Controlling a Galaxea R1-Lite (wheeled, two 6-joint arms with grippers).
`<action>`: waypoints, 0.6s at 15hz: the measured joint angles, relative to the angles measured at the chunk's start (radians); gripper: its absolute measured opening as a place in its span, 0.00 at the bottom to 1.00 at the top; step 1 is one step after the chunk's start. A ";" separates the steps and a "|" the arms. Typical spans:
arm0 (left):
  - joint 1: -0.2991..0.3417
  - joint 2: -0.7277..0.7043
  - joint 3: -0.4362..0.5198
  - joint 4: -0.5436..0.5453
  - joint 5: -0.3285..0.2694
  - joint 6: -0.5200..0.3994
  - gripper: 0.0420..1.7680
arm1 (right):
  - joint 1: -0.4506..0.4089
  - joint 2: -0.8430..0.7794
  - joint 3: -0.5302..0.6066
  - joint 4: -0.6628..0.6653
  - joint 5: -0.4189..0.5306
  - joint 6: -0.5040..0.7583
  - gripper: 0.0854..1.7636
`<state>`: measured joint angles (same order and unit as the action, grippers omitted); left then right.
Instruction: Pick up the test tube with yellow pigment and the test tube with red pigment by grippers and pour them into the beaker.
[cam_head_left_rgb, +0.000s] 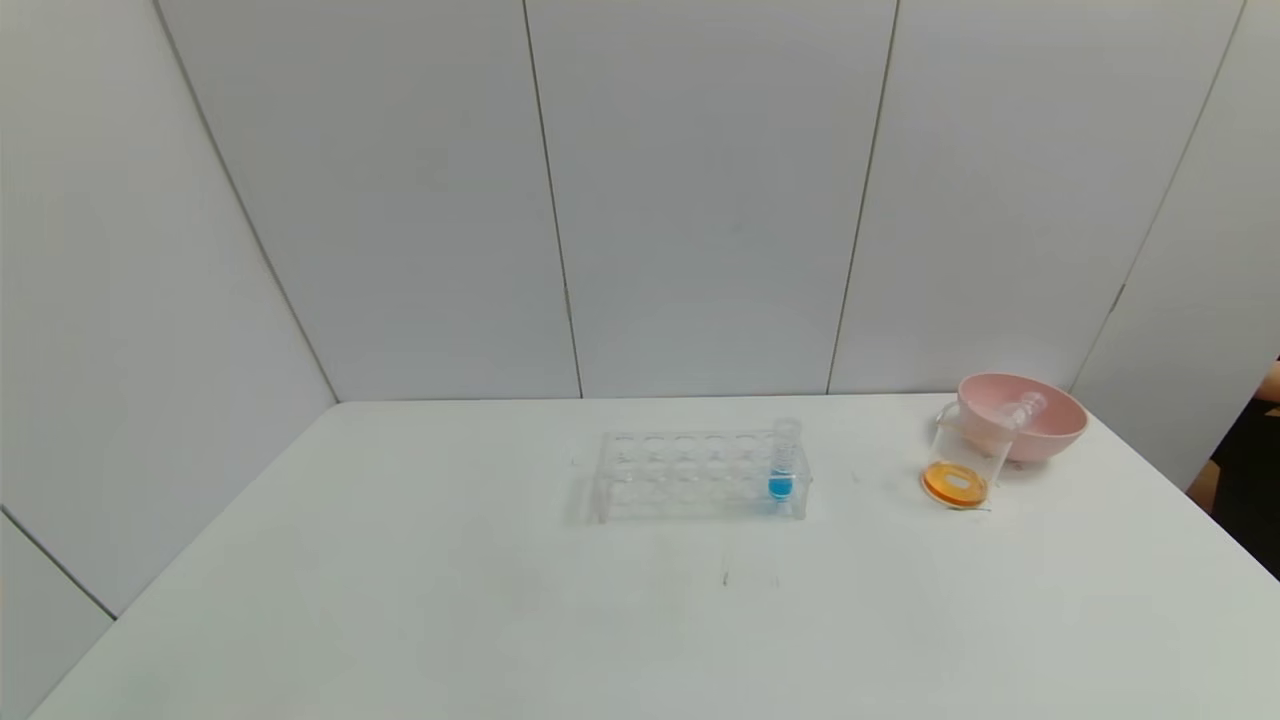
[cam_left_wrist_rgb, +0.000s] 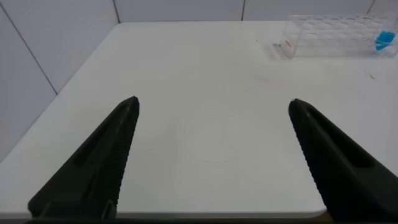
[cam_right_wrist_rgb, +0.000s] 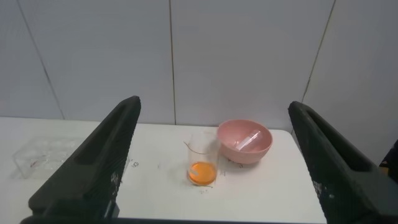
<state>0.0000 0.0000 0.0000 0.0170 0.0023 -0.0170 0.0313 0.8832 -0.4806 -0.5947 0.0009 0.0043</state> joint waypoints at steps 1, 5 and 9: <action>0.000 0.000 0.000 0.000 0.000 0.000 0.97 | -0.003 -0.075 0.005 0.053 0.008 -0.002 0.96; 0.000 0.000 0.000 0.000 0.000 0.001 0.97 | 0.017 -0.396 0.011 0.301 0.067 -0.016 0.96; 0.000 0.000 0.000 0.000 0.000 0.000 0.97 | -0.005 -0.657 0.049 0.402 0.082 -0.033 0.96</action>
<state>0.0000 0.0000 0.0000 0.0170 0.0023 -0.0166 0.0264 0.2266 -0.4315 -0.1930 0.0826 -0.0291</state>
